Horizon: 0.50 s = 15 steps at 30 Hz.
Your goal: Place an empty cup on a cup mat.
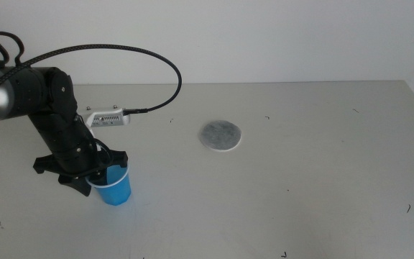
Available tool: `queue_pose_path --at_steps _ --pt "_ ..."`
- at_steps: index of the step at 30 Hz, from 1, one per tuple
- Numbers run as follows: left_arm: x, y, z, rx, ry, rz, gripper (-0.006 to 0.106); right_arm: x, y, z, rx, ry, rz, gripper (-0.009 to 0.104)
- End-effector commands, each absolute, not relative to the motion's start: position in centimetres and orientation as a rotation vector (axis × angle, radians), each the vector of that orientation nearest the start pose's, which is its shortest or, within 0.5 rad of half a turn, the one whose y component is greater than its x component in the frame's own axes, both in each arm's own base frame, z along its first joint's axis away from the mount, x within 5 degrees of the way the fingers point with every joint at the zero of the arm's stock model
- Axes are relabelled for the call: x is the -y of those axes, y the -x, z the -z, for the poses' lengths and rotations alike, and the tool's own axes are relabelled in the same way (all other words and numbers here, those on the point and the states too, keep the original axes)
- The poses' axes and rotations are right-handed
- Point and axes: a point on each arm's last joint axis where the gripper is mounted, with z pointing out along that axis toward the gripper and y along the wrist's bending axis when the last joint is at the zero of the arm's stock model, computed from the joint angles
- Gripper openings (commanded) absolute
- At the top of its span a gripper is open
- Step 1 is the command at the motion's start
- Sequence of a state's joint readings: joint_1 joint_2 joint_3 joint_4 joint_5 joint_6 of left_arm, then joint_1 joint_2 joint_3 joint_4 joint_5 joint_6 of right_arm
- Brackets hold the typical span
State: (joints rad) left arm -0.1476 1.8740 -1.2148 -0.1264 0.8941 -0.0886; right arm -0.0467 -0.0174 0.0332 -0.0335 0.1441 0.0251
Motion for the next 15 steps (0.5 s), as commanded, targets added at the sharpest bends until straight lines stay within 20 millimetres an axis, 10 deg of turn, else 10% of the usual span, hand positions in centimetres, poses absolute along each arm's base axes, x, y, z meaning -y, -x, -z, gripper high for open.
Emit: queue_pose_path --at_steps 1,3,15 --pt "6.4 -35.1 -19.7 -2.966 0.025 0.211 0.015 0.3 -5.4 -20.2 -1.535 -0.017 0.058 0.094" --pt "6.4 -35.0 -19.7 -2.973 0.024 0.21 0.001 0.3 -5.4 -20.2 -1.535 -0.017 0.058 0.094" --pt "8.4 -36.7 -23.8 -2.899 0.017 0.297 0.0 0.3 -5.4 -20.2 -1.535 -0.017 0.058 0.094"
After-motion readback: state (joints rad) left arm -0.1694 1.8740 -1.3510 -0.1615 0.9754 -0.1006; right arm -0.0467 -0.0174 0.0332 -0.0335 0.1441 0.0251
